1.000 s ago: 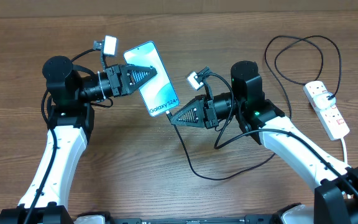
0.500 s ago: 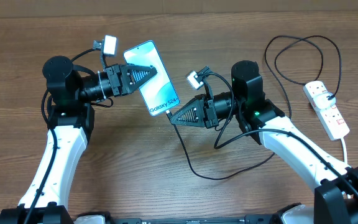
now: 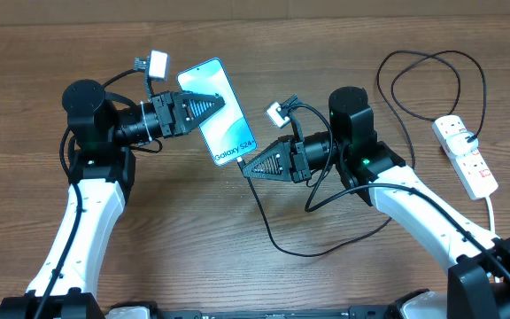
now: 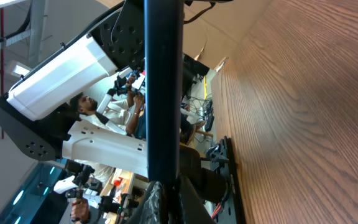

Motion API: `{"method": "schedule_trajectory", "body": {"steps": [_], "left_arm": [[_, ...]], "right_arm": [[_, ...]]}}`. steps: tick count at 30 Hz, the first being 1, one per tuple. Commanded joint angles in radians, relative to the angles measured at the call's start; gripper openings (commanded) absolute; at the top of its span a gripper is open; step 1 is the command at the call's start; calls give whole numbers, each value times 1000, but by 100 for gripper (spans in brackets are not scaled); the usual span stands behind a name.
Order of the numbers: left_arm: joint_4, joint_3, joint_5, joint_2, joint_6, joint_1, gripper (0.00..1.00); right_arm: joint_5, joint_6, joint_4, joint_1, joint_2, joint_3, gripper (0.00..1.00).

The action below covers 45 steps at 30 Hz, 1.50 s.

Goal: Plug charger to phone and switch on socket

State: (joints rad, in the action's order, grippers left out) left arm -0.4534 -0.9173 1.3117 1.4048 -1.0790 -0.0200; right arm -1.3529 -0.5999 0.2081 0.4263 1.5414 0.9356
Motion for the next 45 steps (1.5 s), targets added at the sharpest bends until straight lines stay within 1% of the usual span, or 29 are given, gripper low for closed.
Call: {"method": "schedule_trajectory", "body": {"steps": [1,13,33,45], "left_arm": [[-7,-21,34,-8,-6,14,4],[-7,-21,38,-8,-2,15,4],[9,-21,26,-8,2,24,4],[8,-21,18,-6,39,21,4]], "right_arm": [[28,-2,12,-3,-7,19,4],[-2,-3,18,-3,-7,19,4],[8,2,-3,-3,-7,19,4],[-12,5,-39,-3,-7,18,4]]}}
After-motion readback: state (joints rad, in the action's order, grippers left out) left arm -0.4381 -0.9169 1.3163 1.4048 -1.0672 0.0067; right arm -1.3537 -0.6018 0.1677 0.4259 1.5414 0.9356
